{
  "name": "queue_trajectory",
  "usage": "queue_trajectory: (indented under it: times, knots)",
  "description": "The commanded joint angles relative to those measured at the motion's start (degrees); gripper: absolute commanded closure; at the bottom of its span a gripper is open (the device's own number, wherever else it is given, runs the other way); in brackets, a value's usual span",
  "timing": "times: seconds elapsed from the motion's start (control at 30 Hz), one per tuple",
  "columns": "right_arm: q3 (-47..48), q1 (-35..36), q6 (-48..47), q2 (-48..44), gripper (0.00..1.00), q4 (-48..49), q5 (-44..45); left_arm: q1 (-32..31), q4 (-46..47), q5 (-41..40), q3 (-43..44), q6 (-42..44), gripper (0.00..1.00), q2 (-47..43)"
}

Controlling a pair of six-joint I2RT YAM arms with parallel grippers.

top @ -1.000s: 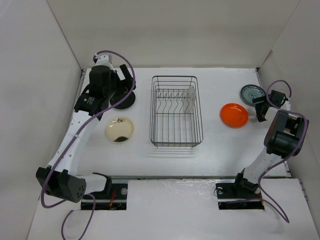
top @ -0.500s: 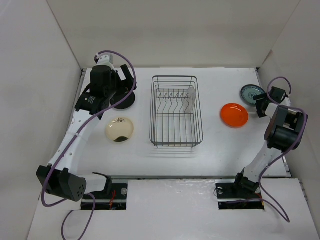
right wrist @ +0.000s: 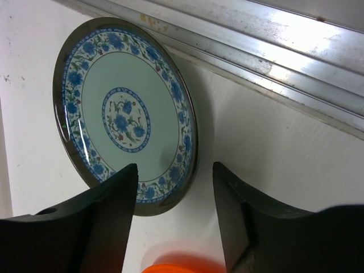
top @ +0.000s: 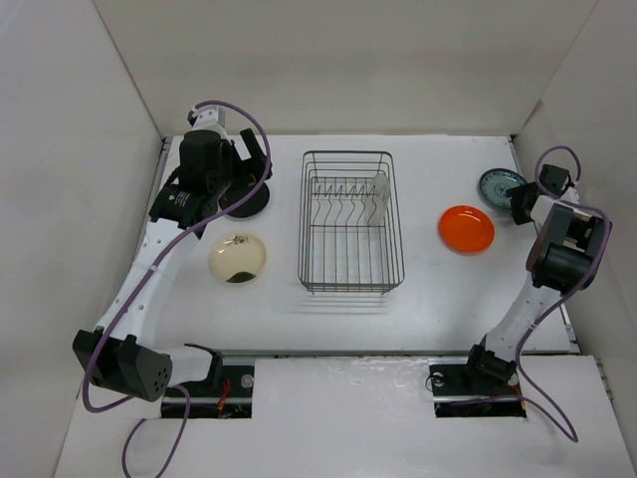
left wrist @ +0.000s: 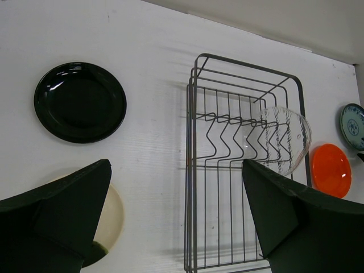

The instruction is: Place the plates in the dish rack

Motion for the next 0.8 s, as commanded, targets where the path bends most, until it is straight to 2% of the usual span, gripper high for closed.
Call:
queue_trajectory:
  times: [0.0,0.17,0.23,0.27,0.33,0.43,0.47,0.53,0.57,0.67,0.7,0.77]
  knots:
    - [3.3,-0.2,0.2,1.3,0.41,-3.3,0.9,0.2,2.4,0.0,0.2,0.8,0.00,-1.4]
    - [5.7,-0.2,0.2,3.0,0.46,-6.2,0.9,0.2,2.4,0.0,0.2,0.8,0.00,-1.4]
    - [6.4,-0.2,0.2,3.0,0.54,-6.8,0.9,0.2,2.4,0.0,0.2,0.8,0.00,-1.4]
    - [6.4,-0.2,0.2,3.6,0.54,-7.4,0.9,0.2,2.4,-0.5,0.2,0.8,0.00,-1.4]
    - [7.1,-0.2,0.2,3.6,0.61,-8.0,0.9,0.2,2.4,-0.5,0.2,0.8,0.00,-1.4]
    - [7.8,-0.2,0.2,3.6,0.63,-8.8,0.9,0.2,2.4,-0.5,0.2,0.8,0.00,-1.4]
    - [7.8,-0.2,-0.4,4.2,0.67,-8.8,0.9,0.2,2.4,-0.5,0.2,0.8,0.00,-1.4]
    - [8.6,0.3,-0.4,4.2,0.69,-9.7,0.9,0.2,2.4,-1.1,0.2,0.8,0.00,-1.4]
    - [9.3,0.3,-0.4,4.7,0.74,-10.2,0.9,0.2,2.4,-1.1,0.2,0.8,0.00,-1.4]
    - [10.3,0.3,-0.4,5.4,0.81,-11.3,0.9,0.2,2.4,-1.1,0.2,0.8,0.00,-1.4]
    - [10.3,0.3,-0.4,5.4,0.92,-11.8,0.9,0.2,2.4,-1.1,0.2,0.8,0.00,-1.4]
    - [11.5,0.3,-0.9,6.0,1.00,-12.5,0.9,0.2,2.4,-1.7,0.2,0.8,0.00,-1.4]
